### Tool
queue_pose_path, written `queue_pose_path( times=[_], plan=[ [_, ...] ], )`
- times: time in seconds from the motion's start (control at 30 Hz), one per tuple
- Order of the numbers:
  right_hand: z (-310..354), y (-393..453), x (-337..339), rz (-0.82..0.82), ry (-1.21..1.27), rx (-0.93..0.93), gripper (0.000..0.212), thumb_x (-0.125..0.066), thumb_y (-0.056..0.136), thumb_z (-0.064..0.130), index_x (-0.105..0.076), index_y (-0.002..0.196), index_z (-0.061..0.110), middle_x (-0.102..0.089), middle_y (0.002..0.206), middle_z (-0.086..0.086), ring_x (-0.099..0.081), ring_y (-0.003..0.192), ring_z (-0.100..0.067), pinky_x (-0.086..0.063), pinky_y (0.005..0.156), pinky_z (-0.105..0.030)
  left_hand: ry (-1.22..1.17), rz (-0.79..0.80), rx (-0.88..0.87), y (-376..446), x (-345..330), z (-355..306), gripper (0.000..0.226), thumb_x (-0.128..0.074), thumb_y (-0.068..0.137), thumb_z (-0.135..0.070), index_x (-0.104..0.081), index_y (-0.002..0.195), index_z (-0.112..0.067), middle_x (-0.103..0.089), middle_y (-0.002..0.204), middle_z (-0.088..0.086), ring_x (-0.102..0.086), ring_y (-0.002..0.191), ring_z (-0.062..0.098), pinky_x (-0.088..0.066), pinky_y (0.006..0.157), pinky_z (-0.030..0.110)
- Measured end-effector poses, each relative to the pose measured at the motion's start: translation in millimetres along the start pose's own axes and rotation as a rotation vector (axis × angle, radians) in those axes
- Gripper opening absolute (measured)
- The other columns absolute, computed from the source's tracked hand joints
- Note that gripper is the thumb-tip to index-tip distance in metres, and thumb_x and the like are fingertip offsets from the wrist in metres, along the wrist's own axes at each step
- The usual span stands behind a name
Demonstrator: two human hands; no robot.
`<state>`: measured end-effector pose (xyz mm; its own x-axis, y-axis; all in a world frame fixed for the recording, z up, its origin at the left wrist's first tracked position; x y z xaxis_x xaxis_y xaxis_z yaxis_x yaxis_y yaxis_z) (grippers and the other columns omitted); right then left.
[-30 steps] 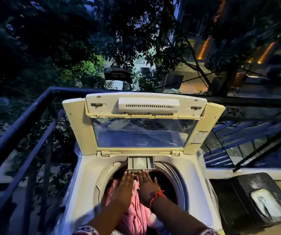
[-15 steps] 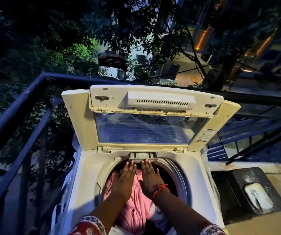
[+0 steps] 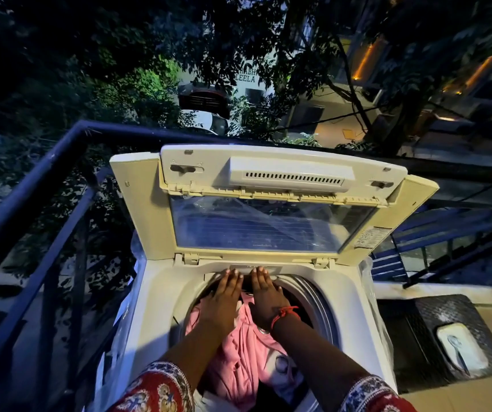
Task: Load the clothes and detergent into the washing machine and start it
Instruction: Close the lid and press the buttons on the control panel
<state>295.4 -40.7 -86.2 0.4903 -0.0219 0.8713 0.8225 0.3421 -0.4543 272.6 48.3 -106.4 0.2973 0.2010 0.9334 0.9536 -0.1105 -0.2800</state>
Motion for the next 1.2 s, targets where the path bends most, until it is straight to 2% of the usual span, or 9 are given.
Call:
queue_pose_path(
  times=[0.17, 0.23, 0.3, 0.47, 0.63, 0.8, 0.97, 1.1, 1.2],
  plan=[
    [8.9, -6.5, 23.2, -0.02, 0.021, 0.096, 0.065, -0.046, 0.094, 0.033, -0.02, 0.15, 0.013, -0.013, 0.159, -0.011, -0.015, 0.146, -0.027, -0.03, 0.113, -0.05, -0.134, -0.121, -0.059, -13.2, 40.8, -16.1, 0.073, -0.045, 0.091, -0.01, -0.01, 0.153, -0.021, 0.0, 0.162, -0.005, -0.008, 0.15, 0.017, -0.03, 0.116, 0.036],
    [16.7, -14.7, 49.5, -0.057, 0.044, 0.167, 0.045, -0.048, 0.09, 0.031, -0.048, 0.132, 0.016, -0.051, 0.138, -0.016, -0.05, 0.126, -0.034, -0.047, 0.097, -0.045, -0.206, -0.33, -0.132, -26.5, 85.2, -28.9, 0.054, -0.043, 0.094, -0.022, -0.031, 0.147, -0.024, -0.033, 0.155, -0.005, -0.04, 0.137, 0.018, -0.043, 0.106, 0.036],
    [17.9, -30.1, 89.7, -0.156, 0.027, 0.184, 0.028, -0.052, 0.089, 0.033, -0.065, 0.106, 0.016, -0.069, 0.104, -0.017, -0.065, 0.096, -0.036, -0.053, 0.077, -0.039, -0.274, -0.562, -0.226, -47.6, 134.1, -43.9, 0.041, -0.041, 0.093, -0.025, -0.048, 0.133, -0.022, -0.055, 0.135, -0.002, -0.056, 0.118, 0.019, -0.051, 0.094, 0.036],
    [26.9, -94.9, 208.2, -0.538, -0.026, 0.238, 0.021, -0.06, 0.086, 0.038, -0.071, 0.089, 0.02, -0.073, 0.085, -0.008, -0.067, 0.083, -0.03, -0.049, 0.063, -0.034, -0.305, -0.94, -0.26, -86.1, 236.8, -62.5, 0.017, -0.053, 0.09, -0.024, -0.066, 0.1, -0.016, -0.064, 0.1, 0.0, -0.058, 0.092, 0.018, -0.052, 0.075, 0.033],
    [39.2, -164.3, 303.5, -0.934, 0.076, 0.404, 0.008, -0.064, 0.084, 0.022, -0.064, 0.078, 0.016, -0.067, 0.074, -0.007, -0.063, 0.072, -0.03, -0.047, 0.056, -0.036, -0.349, -1.148, -0.286, -110.3, 329.3, -79.8, 0.015, -0.062, 0.089, -0.025, -0.068, 0.086, -0.012, -0.065, 0.088, 0.004, -0.058, 0.088, 0.024, -0.048, 0.079, 0.034],
    [21.4, -157.4, 342.7, -1.028, 0.06, 0.342, 0.032, -0.055, 0.09, 0.011, -0.06, 0.121, 0.005, -0.063, 0.116, -0.014, -0.054, 0.109, -0.029, -0.045, 0.093, -0.036, -0.236, -1.056, -0.156, -84.0, 372.8, -82.5, 0.028, -0.05, 0.093, -0.021, -0.066, 0.116, -0.016, -0.059, 0.127, 0.004, -0.049, 0.12, 0.024, -0.043, 0.096, 0.04],
    [11.2, -150.1, 358.2, -0.986, -0.086, 0.162, 0.026, -0.043, 0.098, 0.022, -0.064, 0.108, 0.011, -0.065, 0.103, -0.011, -0.054, 0.097, -0.028, -0.044, 0.082, -0.039, -0.123, -0.822, -0.075, -58.3, 372.0, -81.3, 0.043, -0.043, 0.099, -0.029, -0.045, 0.14, -0.018, -0.044, 0.147, 0.005, -0.03, 0.14, 0.023, -0.022, 0.109, 0.047],
    [12.2, -146.9, 370.1, -0.897, -0.065, 0.139, 0.026, -0.045, 0.099, 0.025, -0.065, 0.11, 0.013, -0.065, 0.104, -0.009, -0.059, 0.099, -0.025, -0.045, 0.091, -0.041, -0.092, -0.759, -0.069, -51.8, 368.8, -78.2, 0.045, -0.039, 0.101, -0.032, -0.039, 0.144, -0.019, -0.041, 0.15, 0.006, -0.028, 0.144, 0.022, -0.001, 0.117, 0.051],
    [10.9, -138.3, 376.6, -0.792, 0.002, 0.164, 0.028, -0.056, 0.096, 0.025, -0.066, 0.115, 0.009, -0.058, 0.112, -0.012, -0.059, 0.098, -0.026, -0.05, 0.088, -0.036, -0.105, -0.787, -0.116, -56.0, 374.6, -82.2, 0.044, -0.042, 0.101, -0.028, -0.041, 0.142, -0.013, -0.046, 0.145, 0.011, -0.036, 0.139, 0.027, -0.009, 0.119, 0.046]
  ],
)
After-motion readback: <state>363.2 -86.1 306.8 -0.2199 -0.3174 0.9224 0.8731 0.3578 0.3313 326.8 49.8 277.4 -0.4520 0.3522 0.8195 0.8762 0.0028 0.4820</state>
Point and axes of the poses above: each hand's wrist, its own y-axis towards the middle knuckle, its own x-axis out of the back of the hand, z = x × y, the point moved 10 cm from there along y, towards the middle knuckle
